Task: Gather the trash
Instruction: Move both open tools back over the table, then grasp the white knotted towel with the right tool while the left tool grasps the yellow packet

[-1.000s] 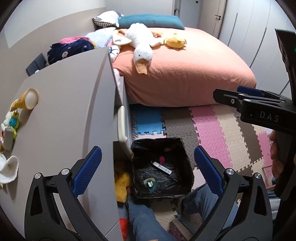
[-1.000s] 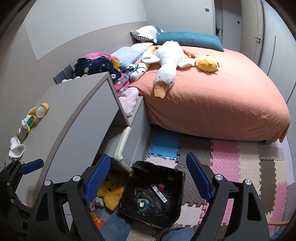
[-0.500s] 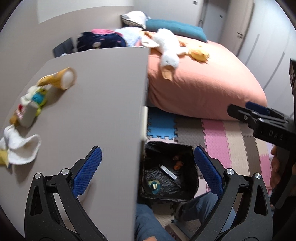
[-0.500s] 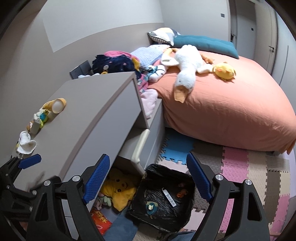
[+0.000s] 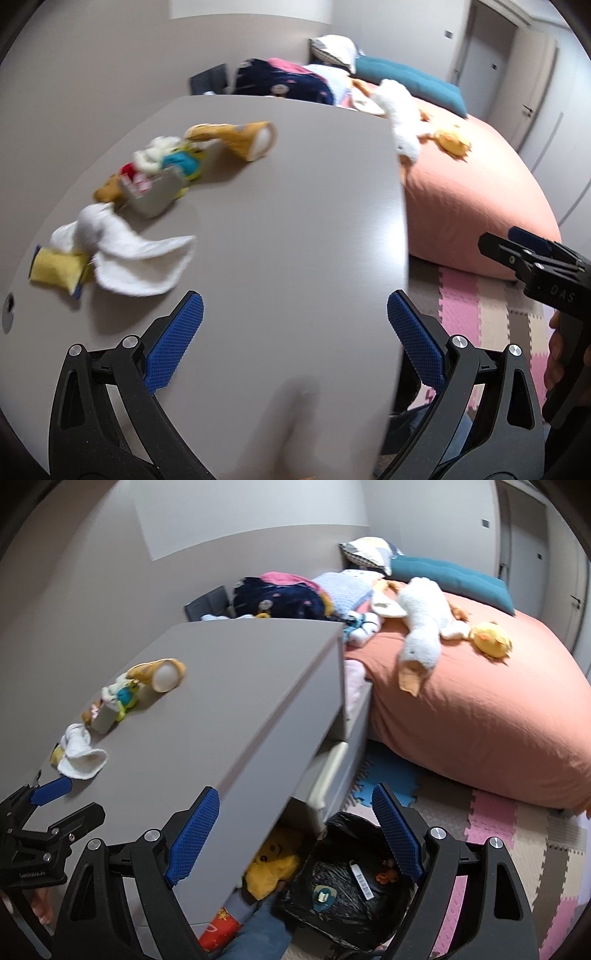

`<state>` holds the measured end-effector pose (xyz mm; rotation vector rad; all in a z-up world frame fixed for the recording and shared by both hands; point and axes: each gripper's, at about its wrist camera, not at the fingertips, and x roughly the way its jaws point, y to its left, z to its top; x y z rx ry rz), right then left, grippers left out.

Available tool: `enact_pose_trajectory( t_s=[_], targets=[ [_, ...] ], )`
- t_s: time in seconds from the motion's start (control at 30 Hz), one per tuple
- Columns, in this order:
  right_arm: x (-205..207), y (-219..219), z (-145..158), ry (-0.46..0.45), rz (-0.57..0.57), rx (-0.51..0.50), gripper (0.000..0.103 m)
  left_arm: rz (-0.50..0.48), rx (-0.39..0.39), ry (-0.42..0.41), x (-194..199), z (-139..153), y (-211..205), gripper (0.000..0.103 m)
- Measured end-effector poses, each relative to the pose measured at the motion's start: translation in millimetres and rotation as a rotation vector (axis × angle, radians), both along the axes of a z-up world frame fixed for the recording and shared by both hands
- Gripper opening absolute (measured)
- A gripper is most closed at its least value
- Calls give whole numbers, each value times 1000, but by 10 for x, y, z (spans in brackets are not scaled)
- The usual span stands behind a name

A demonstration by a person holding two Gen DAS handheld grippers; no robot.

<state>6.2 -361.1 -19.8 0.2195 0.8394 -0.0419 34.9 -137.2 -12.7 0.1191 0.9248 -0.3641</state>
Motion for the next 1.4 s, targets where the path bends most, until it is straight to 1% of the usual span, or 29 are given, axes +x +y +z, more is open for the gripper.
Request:
enact_pose_trajectory(
  t_s=[0.3,0.47,0.6,0.67,0.83,0.93,1.07,1.23,1.33,1.4],
  targets=[
    [228,563,39,-8,127,-2,85,143,-2,-14,83,58,628,96],
    [330,776,40,-6,156,10,85,226,-10,-11,137,68,964,96],
    [429,965,61,-11,179,39,85,278,-16,-19,193,74,1181,96],
    [466,1061,85,-18,196,41,85,304,-24,-20,225,73,1289,96],
    [604,1389,161,-35,263,39,85,411,-57,-4,360,42,1659,96],
    [686,1556,184,-42,295,49,85,436,-73,6,437,2,1807,96],
    [810,1742,182,-38,324,57,85,471,-57,25,579,-86,1968,96],
    [938,1937,191,-42,352,69,85,496,-63,51,764,-169,2105,96],
    [1004,2036,211,-46,367,79,85,510,-47,57,890,-203,2145,96],
    [1045,2097,220,-48,375,78,85,517,-22,64,968,-244,2173,96]
  ],
)
